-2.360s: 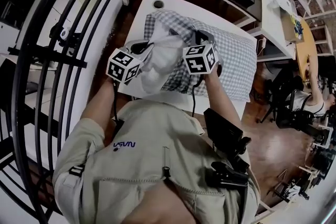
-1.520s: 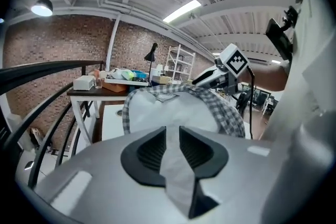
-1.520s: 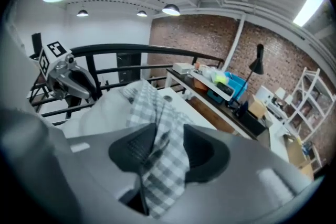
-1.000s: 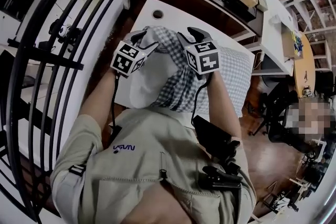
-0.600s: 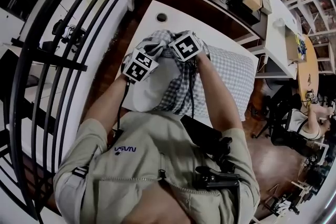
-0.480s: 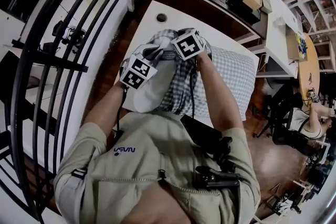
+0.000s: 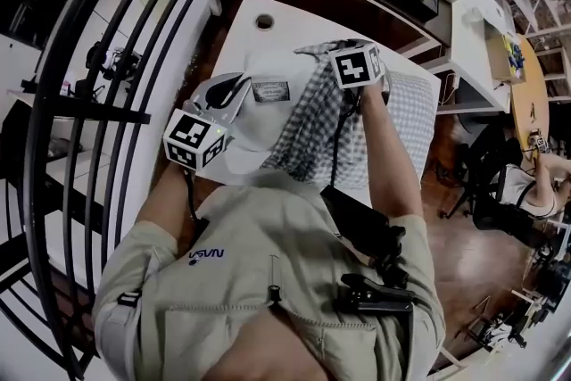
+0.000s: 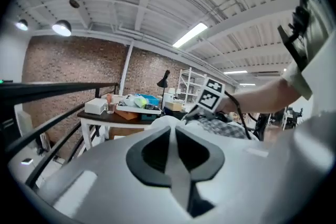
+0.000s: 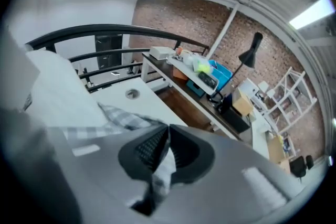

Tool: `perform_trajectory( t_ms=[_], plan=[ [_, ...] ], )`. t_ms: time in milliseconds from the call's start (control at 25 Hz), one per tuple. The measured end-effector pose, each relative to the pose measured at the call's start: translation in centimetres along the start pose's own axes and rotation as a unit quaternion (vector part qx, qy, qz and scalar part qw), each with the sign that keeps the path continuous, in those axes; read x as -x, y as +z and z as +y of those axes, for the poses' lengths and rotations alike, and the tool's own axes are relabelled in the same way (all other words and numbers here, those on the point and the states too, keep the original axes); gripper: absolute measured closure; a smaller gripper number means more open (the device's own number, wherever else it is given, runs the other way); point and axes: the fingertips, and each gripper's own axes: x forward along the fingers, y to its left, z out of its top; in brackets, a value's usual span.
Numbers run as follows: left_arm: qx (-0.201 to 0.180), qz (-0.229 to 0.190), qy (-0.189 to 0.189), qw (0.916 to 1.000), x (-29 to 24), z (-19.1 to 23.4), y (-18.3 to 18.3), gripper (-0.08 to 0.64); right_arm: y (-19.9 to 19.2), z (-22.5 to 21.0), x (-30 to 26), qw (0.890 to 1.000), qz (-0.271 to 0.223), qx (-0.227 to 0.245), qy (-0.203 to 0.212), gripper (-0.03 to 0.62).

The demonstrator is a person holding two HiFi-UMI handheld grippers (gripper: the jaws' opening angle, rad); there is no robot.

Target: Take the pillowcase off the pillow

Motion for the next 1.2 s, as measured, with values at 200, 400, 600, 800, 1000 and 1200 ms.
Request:
perform_trajectory(
  t_ms=[200,400,600,800,1000,1200],
  plan=[
    [0.08,0.049,0.031,0.9951,-4.1,4.4,-5.4,0.526,-5.4,1.7,-0.5,0.999,0.022,-0.026,0.011,0.584],
    [0.025,0.051,0.032,0.9979,-6.7,3.9,-5.4,0.472,-4.2,1.4,1.4,0.999,-0.03,-0.041,-0.002,0.521],
    [0.009,0.022,0.039,0.9989,-3.7,3.7,-3.7,0.382,-4.0,1.9,6.4,0.988,-0.099,-0.11,-0.036,0.486],
    [-0.012,0.019,0.018,0.9996,0.6,1.0,-4.5,0.37,-6.3,6.3,12.6,0.975,-0.147,-0.165,-0.038,0.486],
    [-0.034,0.062,0.008,0.9975,3.6,-3.4,-8.8,0.364,-9.6,13.8,15.5,0.976,-0.156,-0.151,0.03,0.488],
    [-0.007,0.089,0.032,0.9955,6.1,-6.9,-11.5,0.348,-12.1,20.2,16.9,0.972,-0.155,-0.133,0.118,0.486]
  ],
)
